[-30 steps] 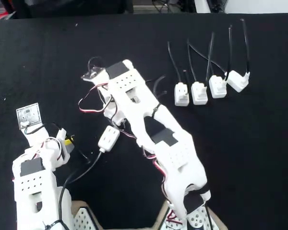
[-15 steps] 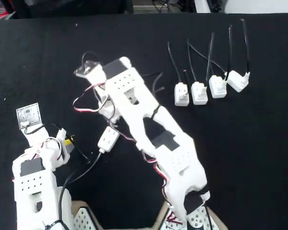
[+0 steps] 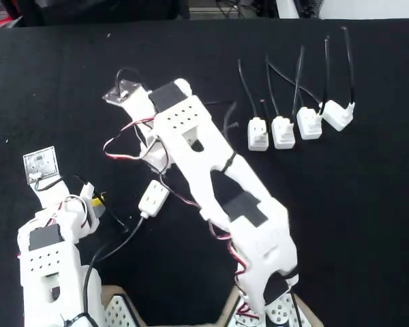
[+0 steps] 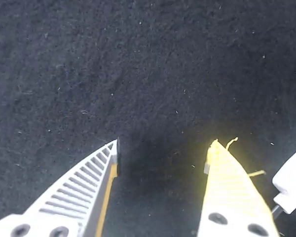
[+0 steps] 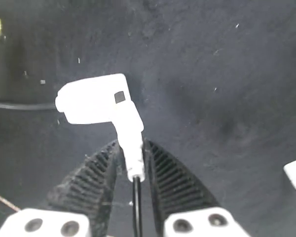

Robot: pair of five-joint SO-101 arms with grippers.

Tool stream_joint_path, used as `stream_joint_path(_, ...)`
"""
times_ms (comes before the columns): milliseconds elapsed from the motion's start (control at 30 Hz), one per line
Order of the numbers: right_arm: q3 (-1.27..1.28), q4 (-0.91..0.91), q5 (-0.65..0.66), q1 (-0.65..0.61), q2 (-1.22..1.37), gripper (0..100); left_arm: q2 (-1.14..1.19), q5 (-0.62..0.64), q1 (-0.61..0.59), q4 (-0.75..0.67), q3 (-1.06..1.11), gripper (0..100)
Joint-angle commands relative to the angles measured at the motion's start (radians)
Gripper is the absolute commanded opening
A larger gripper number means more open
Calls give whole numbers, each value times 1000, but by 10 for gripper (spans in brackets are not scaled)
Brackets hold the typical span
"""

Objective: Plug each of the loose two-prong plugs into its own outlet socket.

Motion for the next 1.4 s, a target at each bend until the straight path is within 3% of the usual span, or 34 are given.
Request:
stream_joint_path(0,59,32,3,6,-77,11,-11,-6,-8,-9,-16,288)
stream_joint_path(300,81,-6,-3,5,-77,11,-11,-6,-8,-9,-19,288)
stream_joint_path(533,61,-9,-110,-34,-16,11,-11,-6,-8,-9,-19,288)
stream_joint_path(900,-58,23,-158,-40,119,11,-11,-6,-8,-9,-19,288)
stream_joint_path(1367,-68,-5,-100,-114,191,11,-11,-6,-8,-9,-19,288)
